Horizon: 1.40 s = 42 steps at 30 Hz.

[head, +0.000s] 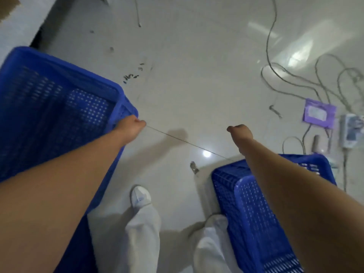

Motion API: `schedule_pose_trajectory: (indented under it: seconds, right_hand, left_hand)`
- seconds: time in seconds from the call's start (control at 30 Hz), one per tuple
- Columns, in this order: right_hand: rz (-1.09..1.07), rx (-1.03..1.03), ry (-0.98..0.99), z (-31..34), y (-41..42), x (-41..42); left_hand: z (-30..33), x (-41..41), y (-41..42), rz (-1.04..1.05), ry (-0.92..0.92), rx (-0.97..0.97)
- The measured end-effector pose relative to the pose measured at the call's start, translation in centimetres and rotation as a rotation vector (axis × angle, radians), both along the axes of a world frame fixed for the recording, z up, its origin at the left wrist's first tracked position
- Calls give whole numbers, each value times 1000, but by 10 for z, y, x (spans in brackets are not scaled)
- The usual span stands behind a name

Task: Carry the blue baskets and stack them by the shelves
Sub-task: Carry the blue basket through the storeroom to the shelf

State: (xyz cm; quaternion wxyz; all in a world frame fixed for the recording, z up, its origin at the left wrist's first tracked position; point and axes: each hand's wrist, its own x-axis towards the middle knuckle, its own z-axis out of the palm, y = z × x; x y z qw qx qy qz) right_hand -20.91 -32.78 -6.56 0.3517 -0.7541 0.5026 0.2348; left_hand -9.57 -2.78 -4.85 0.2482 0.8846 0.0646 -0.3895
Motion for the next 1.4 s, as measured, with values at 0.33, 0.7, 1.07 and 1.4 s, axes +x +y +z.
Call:
schedule_pose_trajectory:
  seconds: [0.33, 0.7, 1.07, 1.4]
  right_hand:
    - [-228, -21, -49, 15, -162, -204]
    - [-626, -78, -43, 42, -273, -435]
    - [-1058, -89, 225, -26, -198, -642]
    - [-1576, 9, 151, -90, -142, -676]
  left_hand:
    - [7, -108, -235, -388, -68, 18]
    - [31, -221, -442, -765, -164, 21]
    - [-57, -289, -463, -911, -94, 223]
    - [-107, -286, -465, -605, 30, 189]
